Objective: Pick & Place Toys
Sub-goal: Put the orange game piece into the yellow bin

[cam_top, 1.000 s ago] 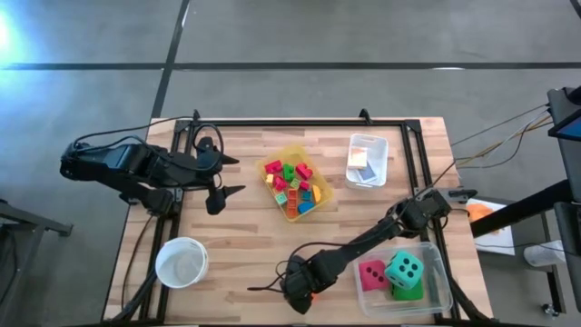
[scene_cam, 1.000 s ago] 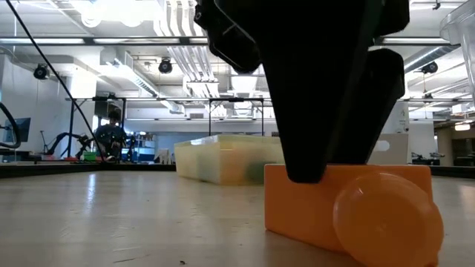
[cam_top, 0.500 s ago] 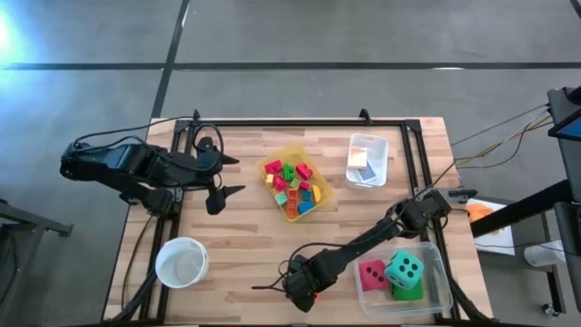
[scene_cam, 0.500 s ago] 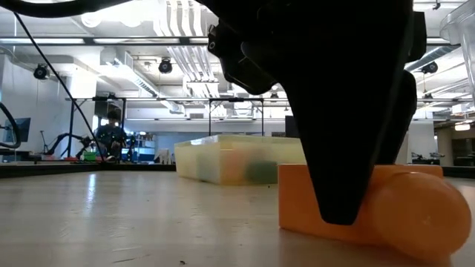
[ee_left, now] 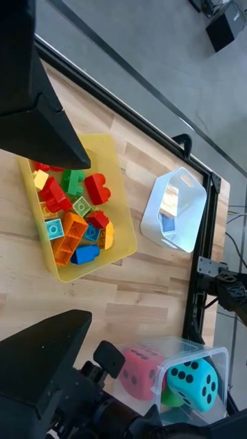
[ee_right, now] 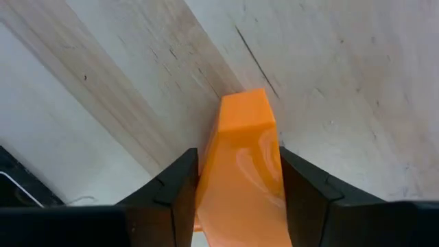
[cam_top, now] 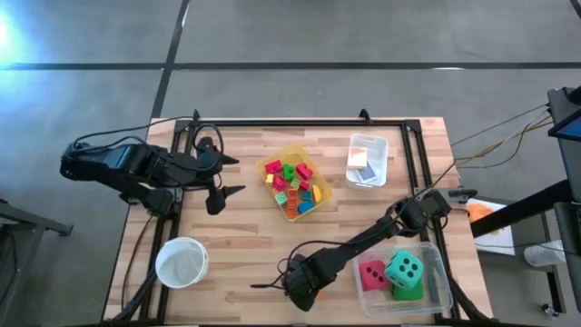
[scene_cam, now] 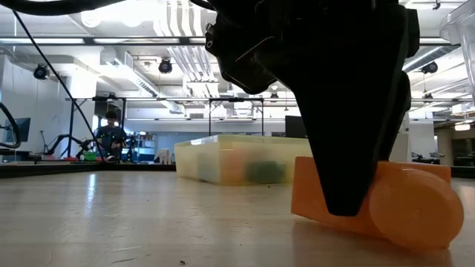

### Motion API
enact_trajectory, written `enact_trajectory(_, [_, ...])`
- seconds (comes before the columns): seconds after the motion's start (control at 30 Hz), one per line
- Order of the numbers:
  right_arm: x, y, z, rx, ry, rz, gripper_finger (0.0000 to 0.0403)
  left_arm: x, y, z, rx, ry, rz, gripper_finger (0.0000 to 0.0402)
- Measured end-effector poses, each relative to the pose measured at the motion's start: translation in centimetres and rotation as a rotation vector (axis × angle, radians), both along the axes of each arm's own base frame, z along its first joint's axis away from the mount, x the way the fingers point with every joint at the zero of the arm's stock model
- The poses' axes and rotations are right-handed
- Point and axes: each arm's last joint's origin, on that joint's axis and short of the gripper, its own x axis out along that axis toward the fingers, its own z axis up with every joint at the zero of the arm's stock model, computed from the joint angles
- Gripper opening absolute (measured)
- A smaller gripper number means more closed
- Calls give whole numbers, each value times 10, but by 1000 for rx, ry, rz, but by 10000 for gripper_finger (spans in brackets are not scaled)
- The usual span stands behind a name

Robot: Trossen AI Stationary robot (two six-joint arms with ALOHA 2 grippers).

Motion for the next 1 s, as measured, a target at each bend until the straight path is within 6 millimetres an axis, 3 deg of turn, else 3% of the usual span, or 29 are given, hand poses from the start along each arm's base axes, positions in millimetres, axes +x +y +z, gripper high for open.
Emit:
enact_trajectory(0.33, [5, -3, 7, 23, -11, 41, 152, 0, 0, 0, 0, 0, 0, 351])
enact_trajectory(0.7, [5, -25, 72, -42, 65, 108, 152, 0, 0, 0, 0, 0, 0, 351])
enact_trajectory(1.0, [10, -60, 114, -164, 33, 52, 152, 0, 0, 0, 0, 0, 0, 351])
